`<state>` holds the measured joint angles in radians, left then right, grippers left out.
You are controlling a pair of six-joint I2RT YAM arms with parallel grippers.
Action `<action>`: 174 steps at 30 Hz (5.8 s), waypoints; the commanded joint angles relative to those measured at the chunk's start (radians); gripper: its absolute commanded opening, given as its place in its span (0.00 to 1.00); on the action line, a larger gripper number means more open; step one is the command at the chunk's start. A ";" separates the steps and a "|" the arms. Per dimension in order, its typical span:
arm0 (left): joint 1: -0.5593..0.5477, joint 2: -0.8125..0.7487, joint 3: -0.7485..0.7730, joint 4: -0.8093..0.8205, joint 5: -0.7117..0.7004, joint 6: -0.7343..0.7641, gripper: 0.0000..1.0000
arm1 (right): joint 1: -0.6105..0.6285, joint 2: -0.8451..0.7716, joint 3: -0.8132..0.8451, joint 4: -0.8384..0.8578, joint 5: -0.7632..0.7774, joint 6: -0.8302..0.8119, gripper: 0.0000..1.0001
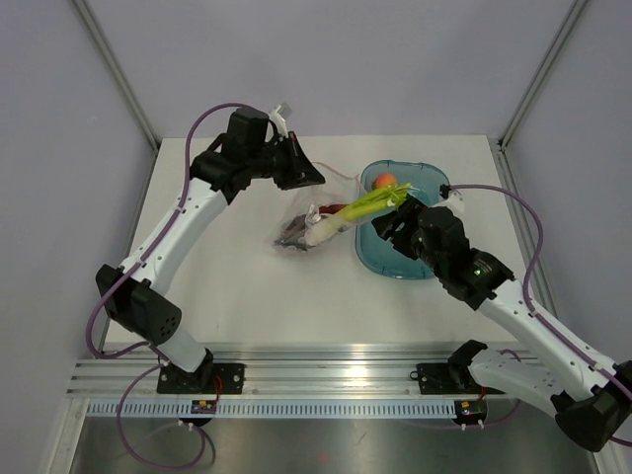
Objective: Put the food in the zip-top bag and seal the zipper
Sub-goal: Place the fake vegetable in the zipper food storage bag, then adjust the zipper food storage bag at the center of the board.
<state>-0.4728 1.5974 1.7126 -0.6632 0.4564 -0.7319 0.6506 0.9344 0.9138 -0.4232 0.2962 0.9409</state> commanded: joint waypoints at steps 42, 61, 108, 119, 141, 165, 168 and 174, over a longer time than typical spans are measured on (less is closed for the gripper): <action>0.218 -0.116 0.123 -0.056 0.042 0.140 0.00 | 0.043 0.498 0.756 0.041 -0.407 -0.292 0.00; 0.218 -0.108 0.044 -0.096 0.056 0.213 0.00 | 0.050 0.500 0.697 -0.037 -0.236 -0.366 0.00; 0.204 -0.166 -0.042 -0.030 0.136 0.187 0.00 | 0.052 0.480 0.638 -0.186 -0.183 -0.450 0.00; 0.163 -0.142 0.145 -0.061 0.148 0.166 0.00 | 0.052 0.457 0.760 -0.262 -0.157 -0.479 0.00; -0.015 -0.060 0.041 -0.073 0.056 0.218 0.00 | 0.052 0.393 0.424 -0.200 -0.085 -0.355 0.23; -0.015 -0.102 -0.001 -0.029 0.116 0.187 0.00 | 0.052 0.234 0.358 -0.134 -0.151 -0.298 0.45; -0.015 -0.102 -0.004 -0.029 0.116 0.189 0.00 | 0.052 0.225 0.358 -0.138 -0.086 -0.292 0.45; -0.015 -0.102 -0.007 -0.023 0.126 0.189 0.00 | 0.052 0.218 0.373 -0.129 -0.042 -0.303 0.50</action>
<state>-0.4870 1.5452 1.6989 -0.7681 0.5316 -0.5327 0.7002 1.1652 1.2617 -0.5900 0.2104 0.6476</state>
